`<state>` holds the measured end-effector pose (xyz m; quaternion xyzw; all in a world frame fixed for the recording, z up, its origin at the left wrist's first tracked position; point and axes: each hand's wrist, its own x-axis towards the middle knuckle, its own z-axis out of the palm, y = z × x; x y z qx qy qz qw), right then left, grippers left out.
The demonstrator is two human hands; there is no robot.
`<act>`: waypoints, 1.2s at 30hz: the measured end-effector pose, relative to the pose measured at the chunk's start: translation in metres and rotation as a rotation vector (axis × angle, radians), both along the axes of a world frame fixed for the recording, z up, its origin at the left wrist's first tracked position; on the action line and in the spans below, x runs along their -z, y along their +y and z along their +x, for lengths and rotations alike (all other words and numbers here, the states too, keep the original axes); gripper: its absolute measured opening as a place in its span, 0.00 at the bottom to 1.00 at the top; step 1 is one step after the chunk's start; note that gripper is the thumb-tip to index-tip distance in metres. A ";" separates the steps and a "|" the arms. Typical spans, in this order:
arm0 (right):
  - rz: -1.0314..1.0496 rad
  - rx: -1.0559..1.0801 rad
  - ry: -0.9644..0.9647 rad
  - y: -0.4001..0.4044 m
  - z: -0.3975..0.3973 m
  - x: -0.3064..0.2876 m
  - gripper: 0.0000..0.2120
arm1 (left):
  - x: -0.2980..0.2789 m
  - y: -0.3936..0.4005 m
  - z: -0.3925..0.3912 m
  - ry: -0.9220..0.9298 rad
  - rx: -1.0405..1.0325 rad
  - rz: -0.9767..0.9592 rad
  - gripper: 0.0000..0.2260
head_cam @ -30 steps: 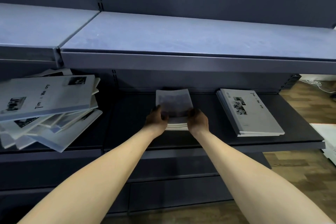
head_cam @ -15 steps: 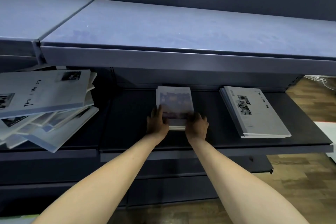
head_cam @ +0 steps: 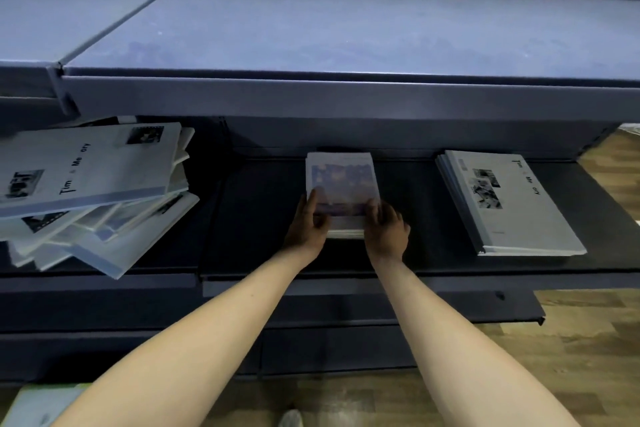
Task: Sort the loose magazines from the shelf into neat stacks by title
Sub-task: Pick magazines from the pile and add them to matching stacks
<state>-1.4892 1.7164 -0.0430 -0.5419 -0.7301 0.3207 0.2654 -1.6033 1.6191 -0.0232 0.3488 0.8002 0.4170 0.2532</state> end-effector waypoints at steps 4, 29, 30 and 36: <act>-0.097 0.070 0.220 -0.011 0.004 -0.007 0.37 | -0.008 -0.021 -0.002 0.182 0.017 -0.071 0.25; 0.101 -0.538 -0.001 -0.220 -0.136 -0.118 0.28 | -0.083 -0.275 -0.138 0.762 -0.195 -0.136 0.21; 0.062 -0.560 0.044 -0.228 -0.145 -0.120 0.27 | -0.084 -0.280 -0.147 0.763 -0.204 -0.119 0.21; -0.130 -0.418 0.255 -0.253 -0.206 -0.124 0.23 | -0.082 -0.309 -0.193 0.737 -0.227 -0.061 0.23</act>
